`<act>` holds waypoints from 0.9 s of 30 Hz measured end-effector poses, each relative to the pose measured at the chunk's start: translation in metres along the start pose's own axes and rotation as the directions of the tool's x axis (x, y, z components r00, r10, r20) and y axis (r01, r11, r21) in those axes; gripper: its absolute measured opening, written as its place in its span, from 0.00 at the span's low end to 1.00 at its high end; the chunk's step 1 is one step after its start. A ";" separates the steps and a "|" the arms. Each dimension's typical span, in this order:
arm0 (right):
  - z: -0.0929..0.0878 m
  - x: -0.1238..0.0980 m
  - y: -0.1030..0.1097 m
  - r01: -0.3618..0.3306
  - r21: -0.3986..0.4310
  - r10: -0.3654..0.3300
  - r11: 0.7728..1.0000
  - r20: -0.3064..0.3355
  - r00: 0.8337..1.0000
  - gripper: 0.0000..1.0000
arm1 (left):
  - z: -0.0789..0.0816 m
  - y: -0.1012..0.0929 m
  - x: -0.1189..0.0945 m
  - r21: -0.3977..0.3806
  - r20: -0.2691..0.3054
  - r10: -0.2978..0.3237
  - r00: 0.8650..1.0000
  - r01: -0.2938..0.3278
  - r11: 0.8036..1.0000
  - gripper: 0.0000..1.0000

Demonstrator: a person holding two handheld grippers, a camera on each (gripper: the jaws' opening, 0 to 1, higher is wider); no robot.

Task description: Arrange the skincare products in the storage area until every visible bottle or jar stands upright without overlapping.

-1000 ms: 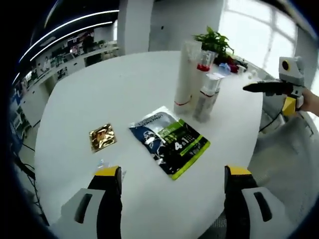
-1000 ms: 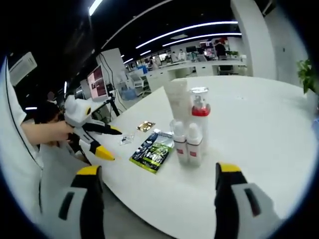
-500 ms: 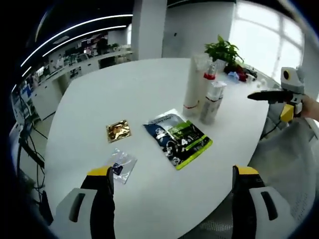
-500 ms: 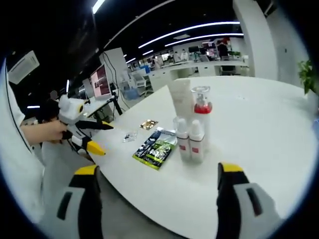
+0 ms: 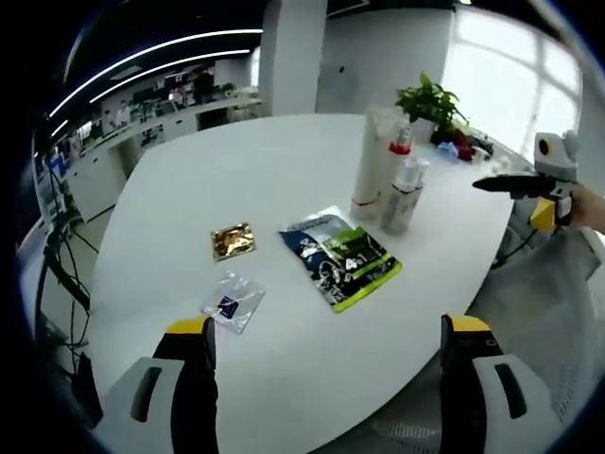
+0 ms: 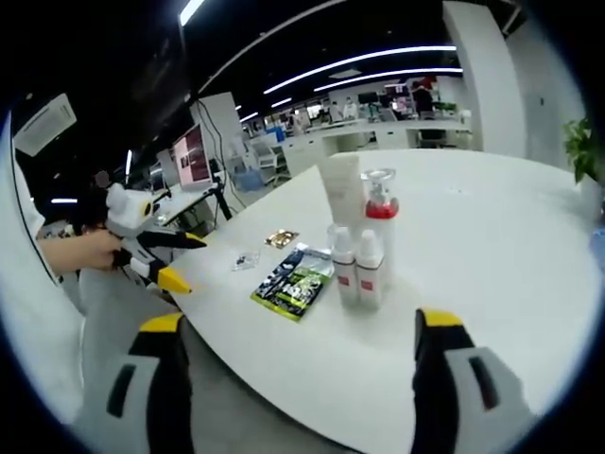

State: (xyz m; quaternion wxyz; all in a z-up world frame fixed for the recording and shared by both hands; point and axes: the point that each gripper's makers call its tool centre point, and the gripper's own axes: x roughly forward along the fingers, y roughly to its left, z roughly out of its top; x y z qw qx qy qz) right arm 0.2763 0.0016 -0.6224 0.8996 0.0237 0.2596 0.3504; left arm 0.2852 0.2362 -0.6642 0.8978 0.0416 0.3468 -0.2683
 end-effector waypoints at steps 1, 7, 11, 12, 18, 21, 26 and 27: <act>0.000 0.000 0.000 0.000 0.000 0.000 1.000 0.000 1.000 1.00 | -0.001 0.001 -0.001 0.000 -0.002 0.003 1.000 -0.003 1.000 0.97; -0.002 0.000 0.002 -0.005 -0.002 0.005 1.000 -0.003 1.000 1.00 | -0.001 0.002 -0.002 -0.002 -0.004 0.009 1.000 -0.009 1.000 0.97; -0.001 -0.001 0.001 -0.002 0.000 0.002 1.000 0.001 1.000 1.00 | -0.001 0.003 -0.002 0.010 -0.012 0.011 1.000 -0.011 1.000 0.97; -0.001 -0.001 0.001 0.000 -0.001 0.000 1.000 0.002 1.000 1.00 | -0.001 0.004 -0.002 0.015 -0.014 0.011 1.000 -0.011 1.000 0.97; 0.000 -0.001 0.001 0.004 0.002 -0.004 1.000 0.006 1.000 1.00 | -0.005 0.012 0.001 0.023 -0.025 0.013 1.000 -0.012 1.000 0.95; 0.000 -0.001 -0.001 0.010 0.005 -0.010 1.000 0.008 1.000 1.00 | -0.005 0.016 0.003 0.028 -0.035 0.015 0.999 -0.014 0.999 0.94; 0.001 -0.002 -0.003 0.020 0.010 -0.020 1.000 0.013 1.000 1.00 | -0.004 0.026 0.007 0.049 -0.059 0.028 0.998 -0.026 0.998 0.92; 0.001 -0.002 -0.004 0.022 0.011 -0.022 1.000 0.015 1.000 1.00 | -0.005 0.029 0.008 0.063 -0.071 0.031 0.997 -0.027 0.998 0.92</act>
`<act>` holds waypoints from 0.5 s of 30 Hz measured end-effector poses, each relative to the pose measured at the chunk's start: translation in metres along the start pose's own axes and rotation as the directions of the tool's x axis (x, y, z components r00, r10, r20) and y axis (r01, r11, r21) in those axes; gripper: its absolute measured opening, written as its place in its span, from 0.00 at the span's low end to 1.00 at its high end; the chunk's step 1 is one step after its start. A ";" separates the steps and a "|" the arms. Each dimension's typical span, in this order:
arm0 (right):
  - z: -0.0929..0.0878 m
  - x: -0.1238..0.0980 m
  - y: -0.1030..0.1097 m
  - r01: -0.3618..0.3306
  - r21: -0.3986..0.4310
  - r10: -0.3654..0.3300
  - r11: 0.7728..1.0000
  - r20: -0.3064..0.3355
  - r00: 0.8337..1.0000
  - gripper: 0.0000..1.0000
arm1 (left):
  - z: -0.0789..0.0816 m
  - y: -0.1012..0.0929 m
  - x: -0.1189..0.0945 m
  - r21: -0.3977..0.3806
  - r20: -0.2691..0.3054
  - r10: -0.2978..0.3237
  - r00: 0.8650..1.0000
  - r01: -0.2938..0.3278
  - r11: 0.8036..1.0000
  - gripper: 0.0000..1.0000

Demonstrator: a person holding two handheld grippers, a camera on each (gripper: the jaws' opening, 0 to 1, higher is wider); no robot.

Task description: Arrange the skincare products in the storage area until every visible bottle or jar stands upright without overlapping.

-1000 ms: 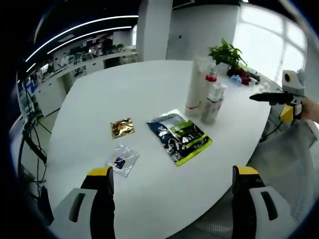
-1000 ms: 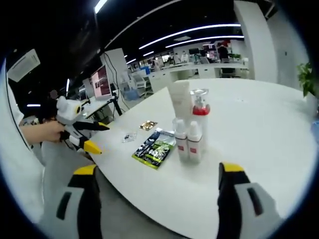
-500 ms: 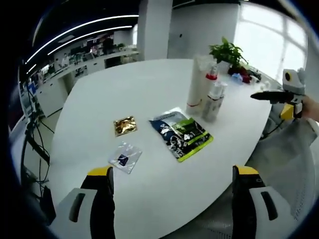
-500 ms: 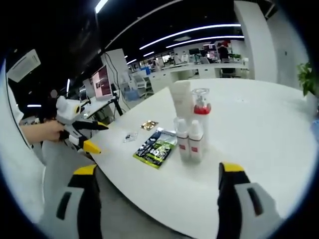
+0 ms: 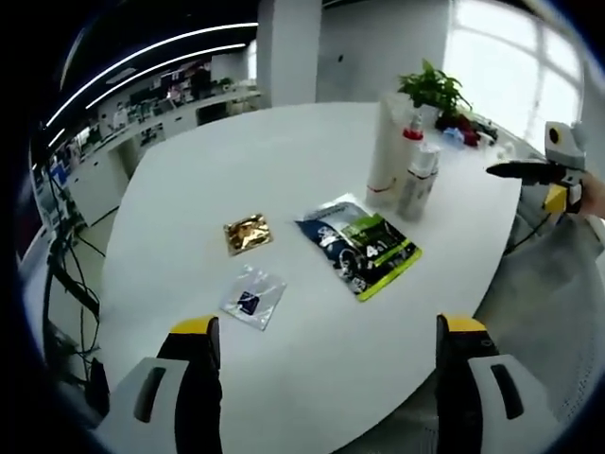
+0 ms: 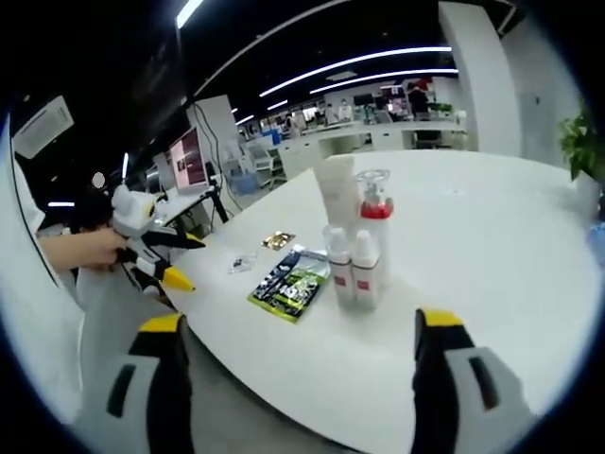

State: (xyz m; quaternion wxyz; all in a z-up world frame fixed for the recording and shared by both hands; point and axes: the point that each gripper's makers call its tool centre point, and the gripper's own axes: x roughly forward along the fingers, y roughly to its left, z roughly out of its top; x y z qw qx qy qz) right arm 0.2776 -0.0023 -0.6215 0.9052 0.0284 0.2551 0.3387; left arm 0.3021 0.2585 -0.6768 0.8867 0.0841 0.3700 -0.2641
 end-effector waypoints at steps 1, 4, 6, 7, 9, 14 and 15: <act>0.000 0.000 0.000 0.001 0.001 -0.001 1.000 0.000 1.000 1.00 | 0.000 0.001 0.001 0.007 -0.008 0.000 1.000 0.000 1.000 0.92; -0.002 -0.001 -0.001 0.006 0.004 -0.006 1.000 -0.001 1.000 1.00 | -0.001 0.009 0.007 0.029 -0.034 0.002 0.999 -0.001 1.000 0.90; -0.003 -0.002 -0.001 0.010 0.006 -0.010 1.000 -0.003 1.000 1.00 | -0.002 0.014 0.011 0.032 -0.051 0.004 0.999 -0.002 0.999 0.89; -0.004 -0.002 -0.001 0.011 0.006 -0.011 1.000 -0.004 1.000 1.00 | -0.002 0.016 0.013 0.036 -0.056 0.005 0.998 -0.003 0.999 0.89; -0.005 -0.003 -0.001 0.014 0.008 -0.013 1.000 -0.006 1.000 1.00 | -0.001 0.020 0.017 0.053 -0.068 0.007 0.998 -0.003 0.999 0.90; -0.007 -0.005 -0.002 0.023 0.014 -0.023 1.000 -0.011 1.000 1.00 | -0.003 0.029 0.027 0.080 -0.108 0.003 0.994 0.006 0.997 0.89; -0.007 -0.006 -0.002 0.026 0.013 -0.025 1.000 -0.010 1.000 1.00 | -0.002 0.032 0.030 0.090 -0.118 0.004 0.993 0.007 0.996 0.88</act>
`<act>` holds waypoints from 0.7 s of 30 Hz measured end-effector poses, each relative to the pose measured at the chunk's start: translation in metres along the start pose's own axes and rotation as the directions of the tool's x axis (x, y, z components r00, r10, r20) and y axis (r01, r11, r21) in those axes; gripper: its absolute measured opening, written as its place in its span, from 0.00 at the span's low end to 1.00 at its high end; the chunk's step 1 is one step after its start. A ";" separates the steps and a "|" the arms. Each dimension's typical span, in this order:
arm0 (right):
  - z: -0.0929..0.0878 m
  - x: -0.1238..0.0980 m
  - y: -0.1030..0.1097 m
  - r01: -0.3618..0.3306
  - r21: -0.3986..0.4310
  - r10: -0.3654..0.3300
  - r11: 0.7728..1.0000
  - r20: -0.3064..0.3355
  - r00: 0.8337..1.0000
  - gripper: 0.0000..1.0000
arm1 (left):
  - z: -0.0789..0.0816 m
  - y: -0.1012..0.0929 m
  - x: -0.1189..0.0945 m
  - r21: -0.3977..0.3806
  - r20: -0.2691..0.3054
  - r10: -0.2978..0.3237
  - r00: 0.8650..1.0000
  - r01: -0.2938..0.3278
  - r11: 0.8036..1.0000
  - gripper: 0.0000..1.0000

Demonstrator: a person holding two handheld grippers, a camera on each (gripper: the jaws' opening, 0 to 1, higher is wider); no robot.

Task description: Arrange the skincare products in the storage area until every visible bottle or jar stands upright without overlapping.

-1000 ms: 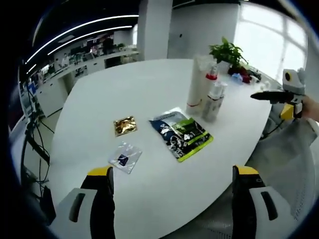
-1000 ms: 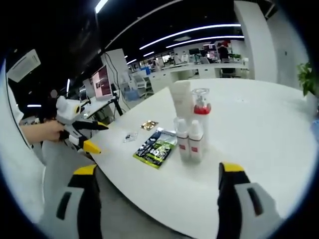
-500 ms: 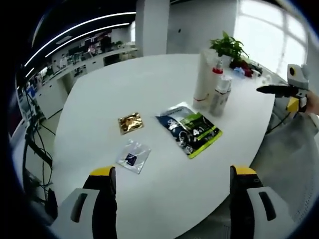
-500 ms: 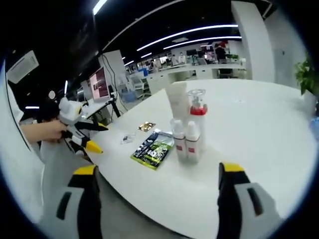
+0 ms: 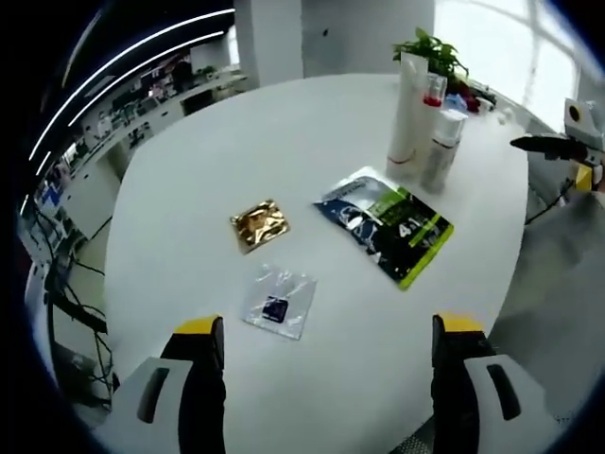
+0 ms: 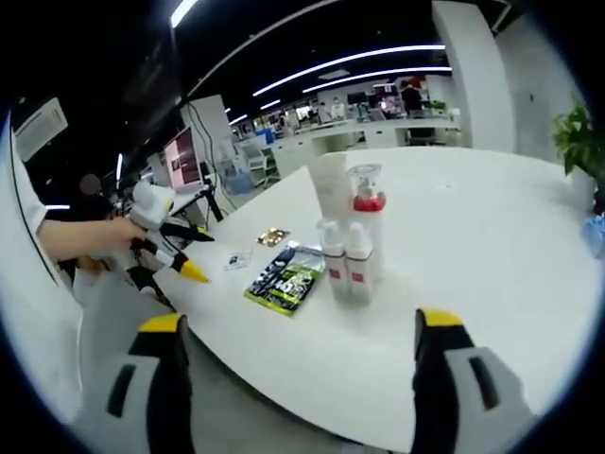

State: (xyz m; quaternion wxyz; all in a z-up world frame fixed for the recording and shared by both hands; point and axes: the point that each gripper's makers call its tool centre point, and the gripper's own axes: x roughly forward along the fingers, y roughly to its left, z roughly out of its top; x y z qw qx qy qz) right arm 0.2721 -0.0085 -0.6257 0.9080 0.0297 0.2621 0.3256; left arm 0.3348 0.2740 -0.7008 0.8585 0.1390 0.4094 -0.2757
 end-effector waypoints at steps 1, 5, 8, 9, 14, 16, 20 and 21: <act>0.000 0.000 0.000 0.001 -0.002 -0.001 1.000 0.001 1.000 1.00 | 0.000 0.002 0.002 0.003 -0.005 -0.001 1.000 0.001 1.000 0.88; 0.001 0.000 0.000 0.002 -0.005 -0.002 1.000 0.002 1.000 1.00 | 0.004 0.013 0.010 0.003 -0.024 -0.002 1.000 0.002 1.000 0.86; 0.000 0.001 -0.001 0.005 -0.001 -0.005 1.000 0.000 1.000 1.00 | 0.005 0.018 0.016 0.002 -0.037 -0.010 0.999 0.010 1.000 0.83; 0.000 0.001 -0.001 0.005 0.001 -0.005 1.000 -0.001 1.000 1.00 | 0.005 0.020 0.019 0.001 -0.045 -0.012 0.999 0.012 1.000 0.83; -0.001 0.003 -0.003 0.011 0.010 -0.011 1.000 -0.004 1.000 1.00 | 0.001 0.024 0.029 0.021 -0.094 -0.033 0.995 0.035 0.999 0.78; -0.002 0.003 -0.004 0.013 0.013 -0.013 1.000 -0.005 1.000 1.00 | -0.001 0.026 0.033 0.028 -0.116 -0.039 0.993 0.042 0.999 0.76; -0.003 0.005 -0.007 0.019 0.020 -0.018 1.000 -0.010 1.000 1.00 | -0.004 0.030 0.039 0.043 -0.145 -0.038 0.989 0.045 0.998 0.76; -0.003 0.005 -0.008 0.020 0.022 -0.020 1.000 -0.011 1.000 1.00 | -0.004 0.031 0.040 0.042 -0.150 -0.041 0.988 0.048 0.998 0.75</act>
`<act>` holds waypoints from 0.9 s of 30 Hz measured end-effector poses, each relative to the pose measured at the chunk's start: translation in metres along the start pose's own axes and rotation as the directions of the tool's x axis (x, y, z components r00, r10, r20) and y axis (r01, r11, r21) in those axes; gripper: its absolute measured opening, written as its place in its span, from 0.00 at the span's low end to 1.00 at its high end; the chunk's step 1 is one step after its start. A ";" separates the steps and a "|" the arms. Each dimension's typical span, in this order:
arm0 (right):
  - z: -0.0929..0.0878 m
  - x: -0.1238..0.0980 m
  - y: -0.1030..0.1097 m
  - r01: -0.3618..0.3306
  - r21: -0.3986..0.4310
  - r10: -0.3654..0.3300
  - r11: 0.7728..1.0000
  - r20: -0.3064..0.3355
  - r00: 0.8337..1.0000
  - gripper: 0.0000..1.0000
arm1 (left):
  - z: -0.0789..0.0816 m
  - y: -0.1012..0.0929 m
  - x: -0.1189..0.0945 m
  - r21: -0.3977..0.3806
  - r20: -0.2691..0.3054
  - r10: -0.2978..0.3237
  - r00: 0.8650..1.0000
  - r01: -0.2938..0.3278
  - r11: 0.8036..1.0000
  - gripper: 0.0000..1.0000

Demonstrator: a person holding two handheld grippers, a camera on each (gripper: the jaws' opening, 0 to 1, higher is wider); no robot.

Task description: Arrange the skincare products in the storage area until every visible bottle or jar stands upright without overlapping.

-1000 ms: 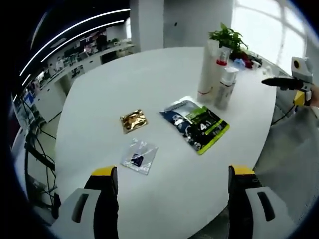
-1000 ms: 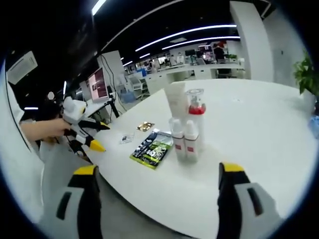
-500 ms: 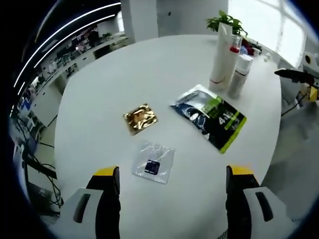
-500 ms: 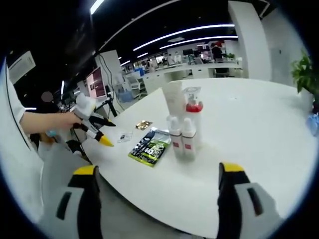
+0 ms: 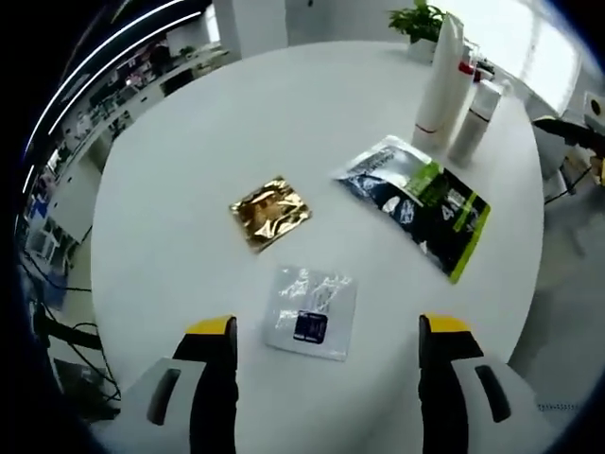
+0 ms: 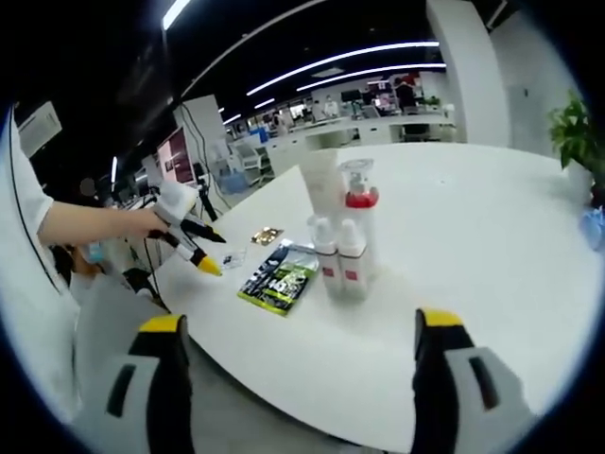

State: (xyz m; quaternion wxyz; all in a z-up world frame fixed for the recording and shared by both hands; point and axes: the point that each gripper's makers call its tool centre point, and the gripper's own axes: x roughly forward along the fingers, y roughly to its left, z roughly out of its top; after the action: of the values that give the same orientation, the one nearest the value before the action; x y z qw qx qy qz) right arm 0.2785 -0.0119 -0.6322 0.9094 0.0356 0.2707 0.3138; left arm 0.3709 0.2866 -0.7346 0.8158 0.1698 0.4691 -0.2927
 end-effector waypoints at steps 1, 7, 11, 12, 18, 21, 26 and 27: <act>0.000 0.000 -0.001 0.000 0.002 0.000 1.000 -0.001 1.000 1.00 | 0.000 0.001 0.002 -0.001 -0.009 -0.004 1.000 0.004 1.000 0.74; -0.002 0.005 -0.002 0.002 0.011 -0.002 1.000 -0.007 1.000 1.00 | 0.001 0.006 0.007 -0.003 -0.038 -0.014 0.999 0.014 1.000 0.67; -0.002 0.007 -0.003 0.001 0.012 -0.001 1.000 -0.011 1.000 1.00 | 0.000 0.010 0.011 0.005 -0.065 -0.006 0.998 0.006 1.000 0.63; -0.001 0.008 -0.004 0.002 0.013 -0.002 1.000 -0.012 1.000 1.00 | 0.000 0.010 0.011 0.007 -0.070 -0.006 0.998 0.007 1.000 0.62; -0.001 0.011 -0.006 0.002 0.017 -0.002 1.000 -0.015 1.000 1.00 | -0.002 0.011 0.015 -0.005 -0.100 -0.018 0.995 0.018 1.000 0.55; -0.001 0.011 -0.006 0.001 0.017 -0.001 1.000 -0.017 1.000 1.00 | -0.002 0.012 0.015 0.002 -0.104 -0.013 0.994 0.014 1.000 0.53; -0.003 0.014 -0.006 -0.003 0.021 0.003 1.000 -0.023 1.000 1.00 | -0.002 0.013 0.014 0.012 -0.112 -0.012 0.994 0.013 1.000 0.51; -0.003 0.014 -0.006 -0.003 0.021 0.004 1.000 -0.023 1.000 1.00 | -0.002 0.013 0.014 0.013 -0.112 -0.012 0.994 0.014 1.000 0.50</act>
State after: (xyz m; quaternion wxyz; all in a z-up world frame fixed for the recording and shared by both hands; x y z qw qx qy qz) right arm 0.2895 -0.0090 -0.6424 0.9052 0.0420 0.2844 0.3129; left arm 0.3830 0.2932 -0.7479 0.7849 0.1886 0.5133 -0.2912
